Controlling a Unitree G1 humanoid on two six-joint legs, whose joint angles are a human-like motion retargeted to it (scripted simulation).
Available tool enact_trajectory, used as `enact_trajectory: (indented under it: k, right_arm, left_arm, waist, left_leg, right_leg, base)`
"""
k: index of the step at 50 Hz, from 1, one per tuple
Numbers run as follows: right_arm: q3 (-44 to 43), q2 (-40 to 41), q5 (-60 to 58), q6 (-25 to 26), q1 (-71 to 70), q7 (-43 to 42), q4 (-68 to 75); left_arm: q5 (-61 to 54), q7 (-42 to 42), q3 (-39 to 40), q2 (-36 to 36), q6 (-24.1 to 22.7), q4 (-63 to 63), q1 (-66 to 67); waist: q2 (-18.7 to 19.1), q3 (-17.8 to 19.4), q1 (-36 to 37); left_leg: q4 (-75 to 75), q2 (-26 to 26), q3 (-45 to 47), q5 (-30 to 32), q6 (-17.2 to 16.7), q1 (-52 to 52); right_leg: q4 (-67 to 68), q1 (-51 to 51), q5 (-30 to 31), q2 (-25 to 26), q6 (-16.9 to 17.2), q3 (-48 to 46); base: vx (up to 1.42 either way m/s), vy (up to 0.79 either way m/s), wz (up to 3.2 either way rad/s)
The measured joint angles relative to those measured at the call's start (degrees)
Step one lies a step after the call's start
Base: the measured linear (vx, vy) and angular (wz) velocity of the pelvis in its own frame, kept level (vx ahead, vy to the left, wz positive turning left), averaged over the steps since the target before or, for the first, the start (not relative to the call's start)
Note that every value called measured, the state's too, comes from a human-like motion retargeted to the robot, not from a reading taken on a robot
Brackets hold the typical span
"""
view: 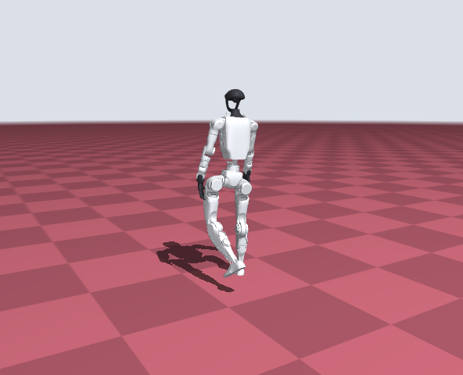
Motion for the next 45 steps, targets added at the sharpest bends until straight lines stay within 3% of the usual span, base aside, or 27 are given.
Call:
enact_trajectory:
  k: [3,5,8,10,12,17,20,24,25,27,28,30,32,33,35,38,40,42,45]
  right_arm:
    - [-2.3,-1.3,0.4,-2.7,-12.8,-6.9,-6.2]
    - [0.4,-1.1,3.2,-3.1,-21.8,-4.1,-8.3]
    - [4.9,-2.6,7.8,-5.5,-31.4,-6.2,-11.4]
    - [7.3,-3.6,8.5,-5.6,-36.6,-7.8,-12.0]
    - [8.0,-4.3,9.1,-5.8,-40.2,-9.0,-11.9]
    - [5.5,-3.4,11.8,-6.5,-41.9,-10.9,-10.8]
    - [3.4,-1.3,13.0,-6.6,-37.4,-9.9,-11.8]
    - [-0.2,2.5,10.4,-4.5,-26.7,-5.7,-12.7]
    - [-1.9,3.1,9.3,-4.0,-23.1,-5.1,-13.1]
    - [-4.4,4.0,10.5,-7.1,-15.1,-6.0,-12.8]
    - [-5.9,4.0,8.1,-6.9,-10.7,-6.5,-10.9]
    - [-6.0,3.1,7.1,-6.3,-0.6,-6.8,-8.6]
    - [-6.0,1.6,1.6,-5.2,9.6,-2.0,-3.9]
    - [-6.1,0.3,0.8,-4.2,14.3,0.7,-1.1]
    - [-5.3,-1.5,0.9,-0.6,22.9,5.1,3.2]
    - [-9.1,-3.9,-2.3,2.9,33.7,7.3,5.3]
    - [-12.4,-5.7,-2.2,2.6,40.0,7.3,4.3]
    - [-16.6,-7.5,6.0,0.6,44.9,7.9,2.1]
    - [-15.4,-7.2,4.1,-0.8,50.6,8.1,0.6]
  left_arm:
    - [-5.8,1.9,2.5,0.6,-0.1,4.6,14.1]
    - [-2.7,-3.9,2.9,1.6,0.2,6.0,21.1]
    - [-7.0,-7.4,1.4,3.1,-1.2,2.5,31.1]
    - [-11.2,-9.0,0.5,3.6,-1.2,-0.1,36.6]
    - [-13.9,-10.1,-0.1,3.4,-0.9,-1.0,40.3]
    - [-12.9,-10.5,-1.0,1.2,0.5,-0.9,42.3]
    - [-13.2,-9.9,-0.6,-0.5,1.3,-1.3,38.6]
    - [-16.0,-5.5,6.2,-2.4,2.7,0.4,25.7]
    - [-16.5,-2.6,7.8,-2.4,2.6,1.2,21.4]
    - [-15.9,8.2,11.8,-2.5,-1.1,2.9,13.1]
    - [-18.5,11.1,12.7,-2.6,-2.1,3.3,9.6]
    - [-19.4,14.9,12.9,-2.9,-2.3,3.8,2.5]
    - [-14.2,13.8,9.6,-2.3,-1.9,3.4,-5.5]
    - [-12.9,12.5,7.6,-2.1,-1.2,2.3,-9.4]
    - [-8.5,11.8,4.9,-0.5,1.7,-0.3,-18.0]
    - [-7.8,13.3,5.7,3.9,4.2,-5.6,-30.0]
    - [-10.3,15.6,5.8,6.8,4.0,-9.5,-35.9]
    - [-14.4,18.4,4.7,9.4,2.2,-13.6,-40.3]
    - [-15.9,21.9,3.6,11.8,1.2,-18.3,-46.1]
  waist:
    - [1.0,-2.6,0.6]
    - [-1.5,-3.6,3.4]
    - [-3.8,-4.2,7.4]
    - [-4.2,-4.4,9.2]
    - [-4.1,-4.4,10.5]
    - [-2.9,-5.2,10.4]
    - [-2.1,-5.5,10.2]
    - [-1.6,-2.8,10.3]
    - [-1.5,-1.0,11.4]
    - [1.9,2.4,11.4]
    - [4.1,2.7,9.4]
    - [7.4,3.1,2.3]
    - [9.6,1.3,-1.8]
    - [10.7,0.4,-3.6]
    - [11.4,-0.9,-6.3]
    - [11.0,-1.0,-8.8]
    - [11.2,-1.2,-12.4]
    - [12.3,-1.3,-16.3]
    - [13.7,-0.7,-19.6]
  left_leg:
    - [38.8,2.1,-3.4,-8.4,-2.8,-24.5]
    - [51.7,0.4,-2.3,-17.2,0.3,-34.4]
    - [67.6,5.1,2.2,-21.4,4.2,-47.7]
    - [73.3,9.1,3.8,-22.8,7.7,-54.6]
    - [74.1,11.0,4.3,-23.1,8.9,-59.3]
    - [60.9,10.2,2.6,-20.5,8.4,-64.8]
    - [43.2,9.3,2.4,-19.2,7.4,-60.1]
    - [2.3,10.5,13.5,-15.8,7.0,-37.4]
    - [-12.8,8.6,17.1,-13.6,5.6,-28.7]
    - [-41.1,4.7,19.8,-2.9,4.6,-12.2]
    - [-45.0,5.6,19.2,1.0,2.3,-9.0]
    - [-50.9,6.2,15.2,7.4,-2.5,-4.2]
    - [-55.4,7.7,10.7,11.2,-2.4,-2.5]
    - [-55.4,8.3,8.6,11.6,-1.3,-2.9]
    - [-55.4,9.0,6.6,10.7,-2.1,-3.6]
    - [-55.4,9.2,5.2,9.2,-3.1,-2.4]
    - [-55.4,8.8,3.3,9.0,-3.5,-1.8]
    - [-55.4,9.6,1.0,8.8,-3.3,-1.2]
    - [-55.4,11.2,-1.4,8.0,-2.4,1.0]
  right_leg:
    - [0.0,-1.7,-2.8,0.8,-2.2,0.7]
    - [0.0,-3.7,-2.7,-0.3,-2.1,4.0]
    - [0.0,-4.7,-3.7,-1.6,-2.1,6.5]
    - [0.0,-4.4,-4.1,-1.3,-3.2,7.7]
    - [0.0,-3.0,-4.8,-1.1,-4.1,8.1]
    - [0.0,1.6,-7.6,-0.4,-5.3,7.2]
    - [0.0,4.6,-9.3,0.1,-5.2,6.9]
    - [1.4,9.9,-11.0,0.1,-4.6,8.4]
    - [2.6,11.8,-11.5,-0.3,-4.0,9.4]
    - [5.3,16.8,-12.3,2.0,-3.3,11.0]
    - [7.9,18.0,-12.9,4.2,-4.1,10.3]
    - [9.9,21.4,-8.7,8.1,-5.3,7.1]
    - [36.5,8.3,-6.2,9.8,-5.0,3.2]
    - [44.0,3.7,-4.5,10.8,-7.0,3.8]
    - [65.5,-9.5,-4.0,11.5,-6.5,4.1]
    - [93.0,-25.7,-9.2,8.3,-10.0,3.0]
    - [106.7,-33.9,-12.7,4.5,-11.3,1.5]
    - [114.3,-40.4,-15.2,4.9,-10.7,1.0]
    - [118.4,-47.1,-17.7,7.2,-10.7,0.5]
  base:
    - [0.44,-0.02,-0.33]
    - [0.38,-0.04,-1.00]
    - [0.43,0.01,-0.61]
    - [0.46,0.04,-0.36]
    - [0.48,0.07,-0.29]
    - [0.49,0.10,0.02]
    - [0.53,0.11,-0.11]
    - [0.60,0.15,-0.57]
    - [0.72,0.25,-1.04]
    - [0.74,0.32,-0.53]
    - [0.70,0.34,0.81]
    - [0.63,0.30,1.90]
    - [0.49,0.24,1.75]
    - [0.44,0.24,1.44]
    - [0.45,0.16,1.09]
    - [0.51,0.10,0.46]
    - [0.51,0.13,0.74]
    - [0.50,0.08,0.94]
    - [0.51,0.01,0.75]
